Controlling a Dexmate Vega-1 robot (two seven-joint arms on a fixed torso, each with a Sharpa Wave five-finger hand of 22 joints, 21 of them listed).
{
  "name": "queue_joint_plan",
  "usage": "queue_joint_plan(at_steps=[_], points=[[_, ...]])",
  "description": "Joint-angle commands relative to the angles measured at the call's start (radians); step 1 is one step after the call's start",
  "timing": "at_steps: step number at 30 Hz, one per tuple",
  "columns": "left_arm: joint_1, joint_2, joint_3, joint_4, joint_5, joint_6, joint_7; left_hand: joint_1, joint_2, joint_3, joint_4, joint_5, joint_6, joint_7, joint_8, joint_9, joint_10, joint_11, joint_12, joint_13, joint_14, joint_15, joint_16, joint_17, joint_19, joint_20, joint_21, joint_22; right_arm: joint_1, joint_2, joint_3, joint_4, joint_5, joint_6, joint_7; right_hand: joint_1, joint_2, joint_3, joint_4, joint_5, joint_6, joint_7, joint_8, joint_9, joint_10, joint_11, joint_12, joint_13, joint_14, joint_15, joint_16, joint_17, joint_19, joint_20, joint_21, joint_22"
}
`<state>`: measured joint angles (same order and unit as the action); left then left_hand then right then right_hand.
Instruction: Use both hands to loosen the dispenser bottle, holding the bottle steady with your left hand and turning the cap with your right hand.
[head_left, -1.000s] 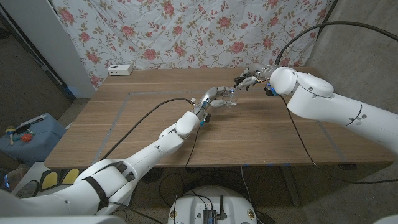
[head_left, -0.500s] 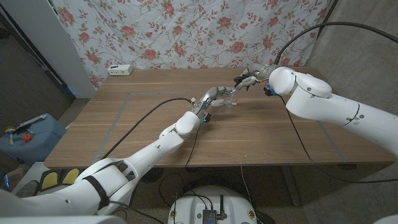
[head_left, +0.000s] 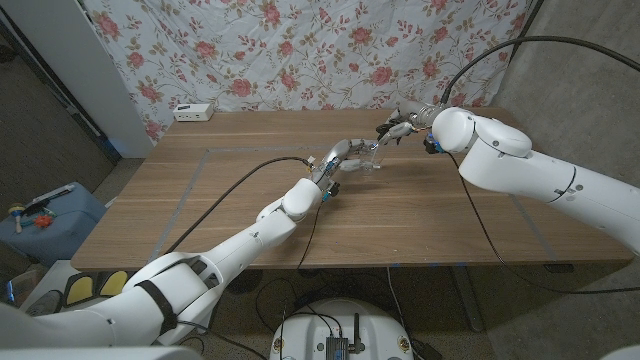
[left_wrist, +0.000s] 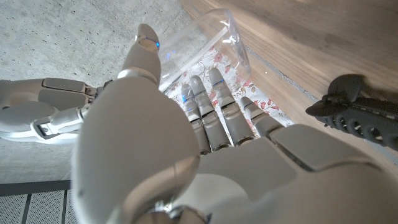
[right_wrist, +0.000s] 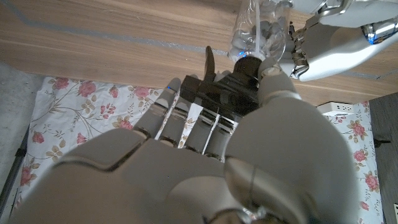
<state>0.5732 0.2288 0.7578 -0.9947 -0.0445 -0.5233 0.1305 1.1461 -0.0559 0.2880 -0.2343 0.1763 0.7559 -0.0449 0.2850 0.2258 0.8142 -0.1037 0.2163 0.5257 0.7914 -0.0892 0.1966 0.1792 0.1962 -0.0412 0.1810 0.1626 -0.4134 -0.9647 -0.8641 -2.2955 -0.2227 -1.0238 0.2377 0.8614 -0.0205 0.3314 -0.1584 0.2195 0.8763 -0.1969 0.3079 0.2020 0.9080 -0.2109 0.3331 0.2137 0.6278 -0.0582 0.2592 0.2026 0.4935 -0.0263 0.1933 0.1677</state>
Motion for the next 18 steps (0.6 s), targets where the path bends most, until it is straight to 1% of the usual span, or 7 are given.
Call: queue_joint_plan(at_steps=[1, 7, 10, 14, 18], points=[[-0.004, -0.004, 0.0, 0.012, -0.003, -0.005, 0.001, -0.129, 0.146, 0.091, 0.08, 0.005, 0.127, -0.031, 0.003, 0.001, 0.064, -0.041, 0.005, 0.002, 0.001, -0.059, 0.0, 0.002, 0.008, -0.036, 0.002, 0.002, -0.012, 0.006, 0.021, 0.018, 0.009, 0.023, -0.007, 0.016, 0.008, 0.006, 0.0, 0.002, 0.018, 0.002, 0.012, 0.003, 0.02, 0.003, 0.005, -0.001, 0.021, -0.155, 0.009, 0.007, 0.012, -0.023, 0.004, 0.0], [-0.005, -0.006, 0.001, 0.017, -0.004, -0.007, 0.001, -0.13, 0.146, 0.091, 0.081, 0.005, 0.126, -0.03, 0.003, 0.001, 0.064, -0.041, 0.005, 0.002, 0.002, -0.059, 0.0, 0.002, 0.008, -0.036, 0.002, 0.002, -0.015, 0.007, 0.03, 0.02, 0.013, 0.025, -0.008, 0.025, 0.014, 0.005, 0.0, 0.0, 0.028, 0.006, 0.014, 0.003, 0.029, 0.002, 0.004, -0.002, 0.028, -0.16, 0.011, 0.009, 0.02, -0.036, 0.004, -0.001], [-0.007, -0.007, 0.001, 0.02, -0.004, -0.009, 0.002, -0.129, 0.146, 0.091, 0.081, 0.005, 0.126, -0.03, 0.003, 0.001, 0.063, -0.04, 0.005, 0.003, 0.0, -0.058, -0.001, 0.001, 0.008, -0.036, 0.002, 0.002, -0.016, 0.006, 0.034, 0.02, 0.015, 0.026, -0.009, 0.03, 0.016, 0.006, -0.001, -0.001, 0.031, 0.009, 0.014, 0.002, 0.036, 0.003, 0.005, -0.002, 0.03, -0.162, 0.011, 0.01, 0.024, -0.039, 0.005, -0.001], [-0.007, -0.007, 0.001, 0.022, -0.004, -0.011, 0.003, -0.13, 0.145, 0.091, 0.081, 0.005, 0.125, -0.031, 0.002, 0.001, 0.063, -0.041, 0.005, 0.003, 0.001, -0.058, -0.001, 0.001, 0.009, -0.036, 0.002, 0.002, -0.018, 0.005, 0.042, 0.023, 0.021, 0.036, -0.008, 0.034, 0.018, 0.005, -0.001, -0.002, 0.038, 0.011, 0.016, 0.002, 0.043, 0.01, 0.006, -0.003, 0.033, -0.162, 0.011, 0.01, 0.026, -0.041, 0.004, -0.001], [-0.008, -0.008, 0.001, 0.023, -0.003, -0.011, 0.004, -0.13, 0.145, 0.091, 0.081, 0.005, 0.126, -0.03, 0.003, 0.001, 0.061, -0.04, 0.005, 0.002, 0.001, -0.058, -0.001, 0.001, 0.009, -0.036, 0.002, 0.002, -0.012, 0.004, 0.044, 0.026, 0.024, 0.036, 0.0, 0.038, 0.02, 0.005, -0.001, -0.003, 0.044, 0.011, 0.017, 0.002, 0.048, 0.007, 0.005, -0.003, 0.037, -0.164, 0.01, 0.01, 0.031, -0.048, 0.004, -0.001]])
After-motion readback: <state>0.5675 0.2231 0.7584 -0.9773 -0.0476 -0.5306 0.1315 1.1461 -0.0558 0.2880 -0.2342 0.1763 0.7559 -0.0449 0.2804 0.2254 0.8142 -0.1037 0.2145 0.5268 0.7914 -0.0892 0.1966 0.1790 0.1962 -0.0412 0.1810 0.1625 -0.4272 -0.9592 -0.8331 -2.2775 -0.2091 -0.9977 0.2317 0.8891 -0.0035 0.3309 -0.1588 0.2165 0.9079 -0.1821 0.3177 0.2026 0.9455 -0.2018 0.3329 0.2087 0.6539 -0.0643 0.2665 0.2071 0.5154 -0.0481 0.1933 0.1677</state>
